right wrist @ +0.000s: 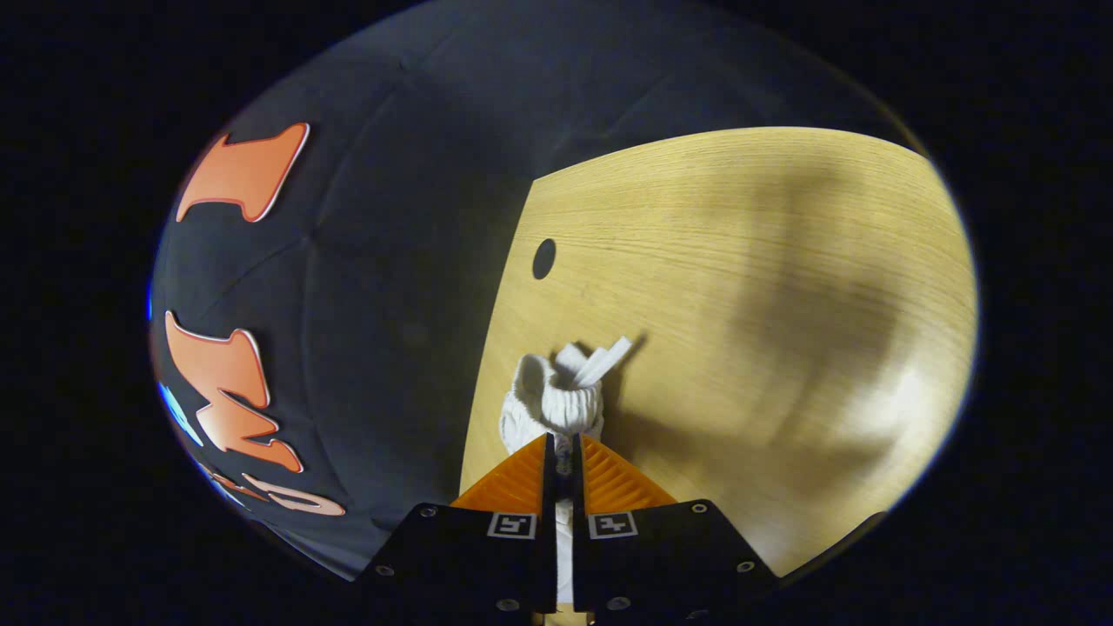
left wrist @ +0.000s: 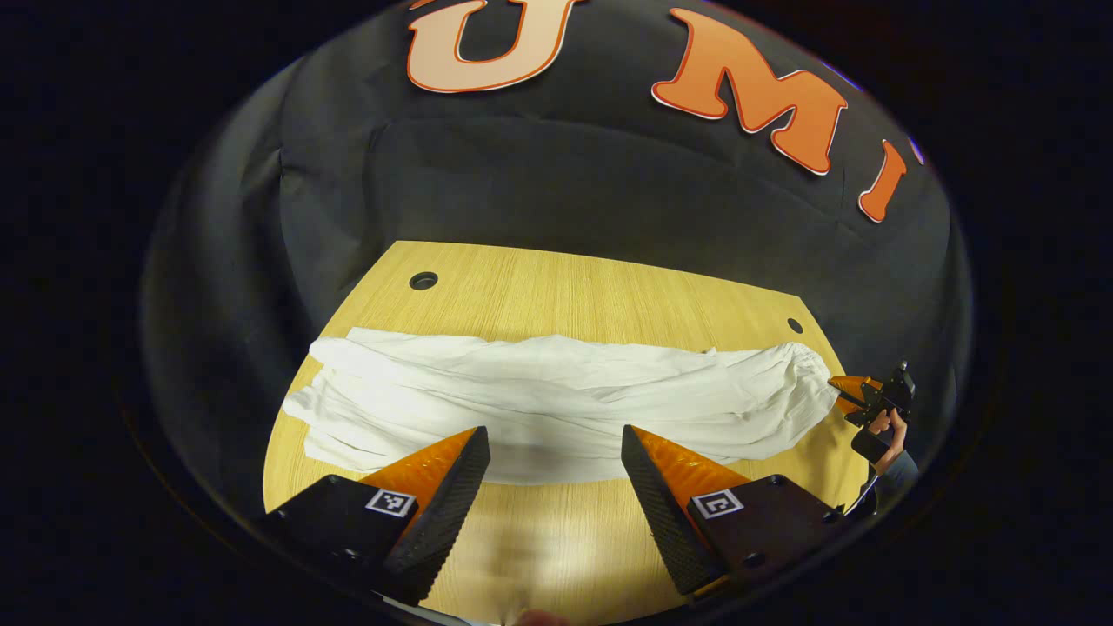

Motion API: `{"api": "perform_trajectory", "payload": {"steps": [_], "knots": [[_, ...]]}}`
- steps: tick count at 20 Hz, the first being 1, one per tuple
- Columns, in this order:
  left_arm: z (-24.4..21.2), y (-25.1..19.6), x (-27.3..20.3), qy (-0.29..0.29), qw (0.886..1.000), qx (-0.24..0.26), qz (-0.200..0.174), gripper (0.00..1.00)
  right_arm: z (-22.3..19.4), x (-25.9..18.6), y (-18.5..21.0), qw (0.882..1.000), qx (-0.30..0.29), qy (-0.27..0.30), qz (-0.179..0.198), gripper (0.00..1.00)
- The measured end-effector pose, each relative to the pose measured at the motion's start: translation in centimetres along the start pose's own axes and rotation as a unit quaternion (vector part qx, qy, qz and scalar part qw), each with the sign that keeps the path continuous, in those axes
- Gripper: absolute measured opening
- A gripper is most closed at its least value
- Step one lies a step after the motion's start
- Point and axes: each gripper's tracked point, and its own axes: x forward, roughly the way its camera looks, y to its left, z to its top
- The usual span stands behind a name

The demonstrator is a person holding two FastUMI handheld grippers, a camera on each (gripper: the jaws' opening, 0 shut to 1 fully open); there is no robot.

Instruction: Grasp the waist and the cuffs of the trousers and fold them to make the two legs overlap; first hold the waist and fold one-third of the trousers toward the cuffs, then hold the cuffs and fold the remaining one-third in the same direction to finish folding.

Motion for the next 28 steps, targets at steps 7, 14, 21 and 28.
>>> {"api": "perform_trajectory", "payload": {"steps": [7, 14, 21, 28], "knots": [[0.3, 0.5, -0.3, -0.019, 0.999, -0.026, -0.005, 1.00, -3.7, -2.3, 5.9, 0.998, 0.011, 0.013, 0.067, 0.07], [-0.1, 4.9, -0.4, -0.021, 0.998, -0.065, -0.015, 0.99, -8.7, -3.9, 10.8, 0.996, -0.014, 0.005, 0.093, 0.07], [-0.8, 11.0, -0.8, -0.022, 0.995, -0.088, -0.027, 0.99, -14.7, -5.0, 15.6, 0.993, -0.036, -0.003, 0.109, 0.07], [-0.5, 18.3, -1.3, -0.025, 0.988, -0.151, -0.034, 0.99, -20.4, -4.1, 18.3, 0.993, -0.062, 0.002, 0.100, 0.07]]}}
